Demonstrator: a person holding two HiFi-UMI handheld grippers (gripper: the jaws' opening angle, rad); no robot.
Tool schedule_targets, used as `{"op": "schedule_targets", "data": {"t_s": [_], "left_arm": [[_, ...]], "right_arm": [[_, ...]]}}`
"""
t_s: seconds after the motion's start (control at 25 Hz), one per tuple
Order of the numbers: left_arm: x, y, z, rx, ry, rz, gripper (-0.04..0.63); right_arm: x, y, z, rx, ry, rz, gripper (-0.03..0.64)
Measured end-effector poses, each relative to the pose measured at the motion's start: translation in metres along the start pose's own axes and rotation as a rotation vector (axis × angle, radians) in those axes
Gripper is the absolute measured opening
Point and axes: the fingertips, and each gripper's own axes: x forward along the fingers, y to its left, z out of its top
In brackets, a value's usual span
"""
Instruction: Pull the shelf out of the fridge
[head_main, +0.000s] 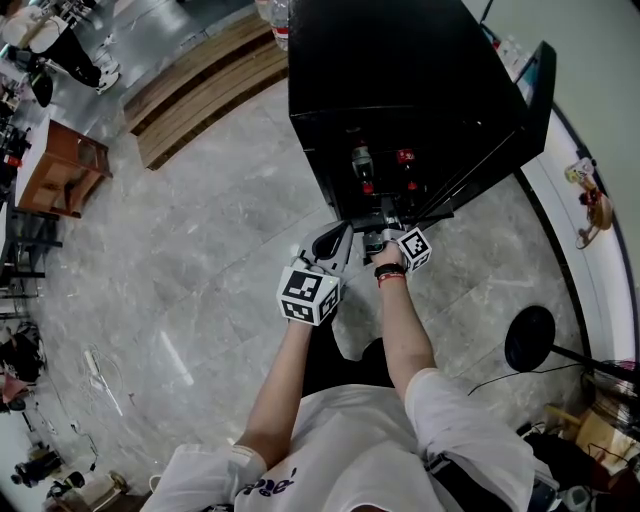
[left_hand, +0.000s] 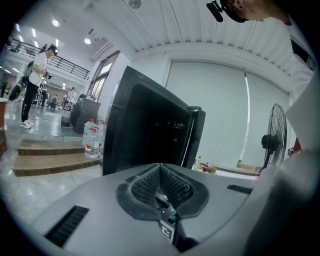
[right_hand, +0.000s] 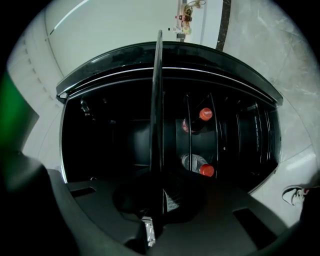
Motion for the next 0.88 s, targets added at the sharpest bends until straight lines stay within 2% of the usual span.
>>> {"op": "schedule_targets", "data": {"t_s": [0.44,0.88], "left_arm": [[-0.013,-0.01,0.007,0.014,0.008,-0.013,0.018],[-0.032,-0.021,0.027,0.016,0.003,-0.001,0.018]], "right_arm": [[-0.025,0.015,-0.004,0.046,-0.012,0.043,0.023],[-0.067,0.037,-0.009,-0.011,0.031,0.016,0.023]]}}
